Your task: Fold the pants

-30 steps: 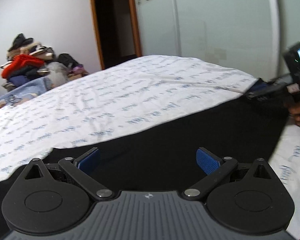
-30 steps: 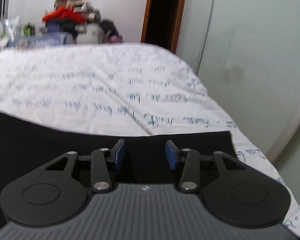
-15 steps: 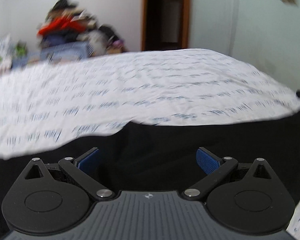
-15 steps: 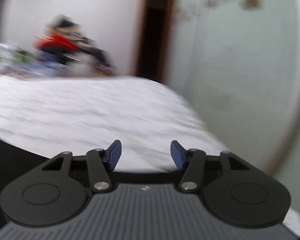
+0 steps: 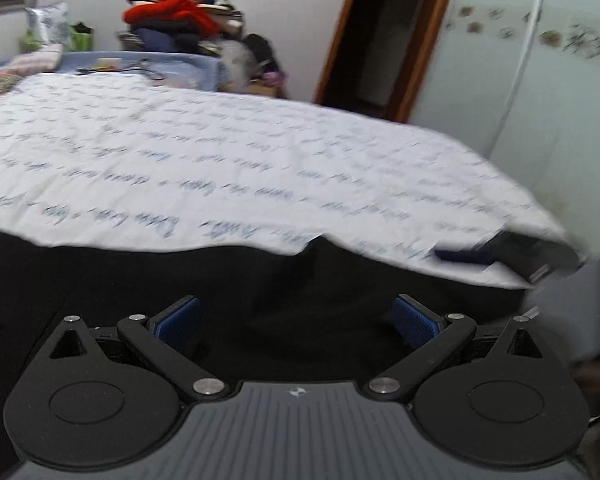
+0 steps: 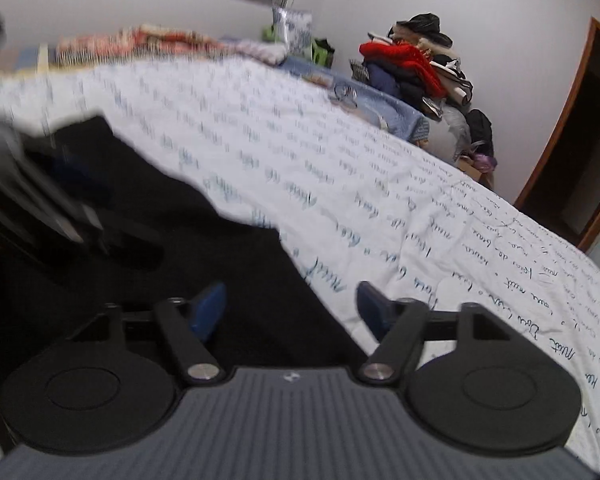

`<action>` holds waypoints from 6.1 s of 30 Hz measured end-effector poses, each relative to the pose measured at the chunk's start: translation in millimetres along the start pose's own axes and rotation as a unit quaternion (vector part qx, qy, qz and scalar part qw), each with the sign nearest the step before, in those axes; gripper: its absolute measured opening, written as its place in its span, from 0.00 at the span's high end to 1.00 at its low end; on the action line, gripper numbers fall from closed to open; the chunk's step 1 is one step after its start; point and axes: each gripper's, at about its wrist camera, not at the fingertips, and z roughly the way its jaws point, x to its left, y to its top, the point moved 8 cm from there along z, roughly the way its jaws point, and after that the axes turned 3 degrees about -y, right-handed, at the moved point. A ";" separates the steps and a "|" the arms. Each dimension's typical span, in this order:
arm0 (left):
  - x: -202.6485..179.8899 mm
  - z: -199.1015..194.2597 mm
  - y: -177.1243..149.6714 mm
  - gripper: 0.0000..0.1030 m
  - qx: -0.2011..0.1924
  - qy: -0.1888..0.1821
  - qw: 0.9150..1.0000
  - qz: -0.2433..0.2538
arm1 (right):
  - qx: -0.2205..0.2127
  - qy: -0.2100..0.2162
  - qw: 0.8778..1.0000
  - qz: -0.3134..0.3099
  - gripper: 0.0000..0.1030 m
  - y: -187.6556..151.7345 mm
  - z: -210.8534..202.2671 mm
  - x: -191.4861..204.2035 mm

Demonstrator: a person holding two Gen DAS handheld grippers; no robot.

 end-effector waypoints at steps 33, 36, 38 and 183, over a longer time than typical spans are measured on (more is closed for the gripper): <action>11.1 98.3 29.8 0.00 0.062 0.180 0.981 0.037 | -0.021 -0.083 0.994 0.066 0.00 -26.5 10.4 -32.8; 12.5 81.0 43.4 0.01 0.026 0.194 0.980 0.018 | -0.019 -0.084 0.994 0.074 0.00 -27.6 11.7 -35.9; 0.9 62.9 47.5 0.01 0.010 0.176 0.984 0.031 | -0.020 -0.083 0.993 0.079 0.00 -27.9 11.8 -37.3; -188.9 80.9 -71.6 0.00 0.022 0.006 0.987 0.158 | -0.017 -0.273 0.776 0.569 0.21 -290.2 -237.5 -226.8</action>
